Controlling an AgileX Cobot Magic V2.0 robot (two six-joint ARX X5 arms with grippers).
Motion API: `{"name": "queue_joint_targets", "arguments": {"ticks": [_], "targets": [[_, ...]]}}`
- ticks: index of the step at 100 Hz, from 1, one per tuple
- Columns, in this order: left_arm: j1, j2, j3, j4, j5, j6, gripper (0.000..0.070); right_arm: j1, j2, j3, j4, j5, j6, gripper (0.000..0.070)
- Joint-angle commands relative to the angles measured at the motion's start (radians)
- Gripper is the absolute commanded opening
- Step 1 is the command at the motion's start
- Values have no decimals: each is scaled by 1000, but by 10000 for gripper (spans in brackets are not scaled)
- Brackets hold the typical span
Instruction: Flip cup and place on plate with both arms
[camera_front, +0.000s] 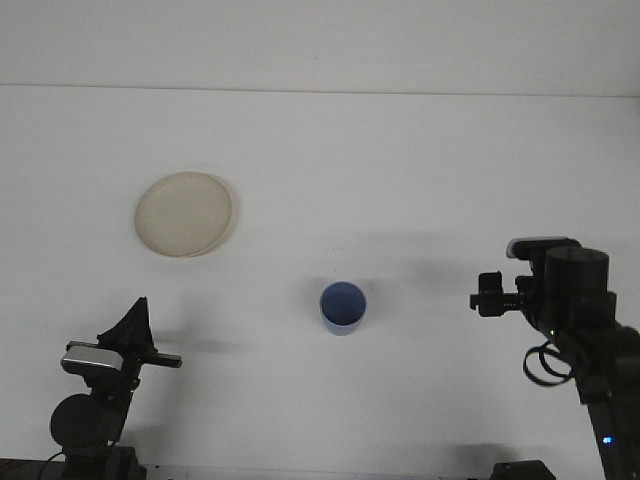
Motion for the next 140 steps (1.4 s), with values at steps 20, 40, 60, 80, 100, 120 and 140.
{"name": "queue_joint_targets", "arguments": {"ticks": [20,40,60,80,100,120,140], "targets": [[-1,-2,-19,14,0,2,12,2,-287,-363,340,-1,9,512],[-1,-2,-19,14,0,2,12,7,-441,-509,561,-33,-2,512],[-1,-2,-19,14,0,2,12,7,-459,-509,580,-23,-49,512],[-1,-2,-19,14,0,2,12,7,-458,-509,582,-26,-48,511],[-1,-2,-19,14,0,2,12,7,-458,-509,582,-26,-48,511],[-1,-2,-19,15,0,-1,12,7,-458,-509,582,-26,-48,512],[-1,-2,2,5,0,-32,12,7,-458,-509,582,-26,-48,511]]}}
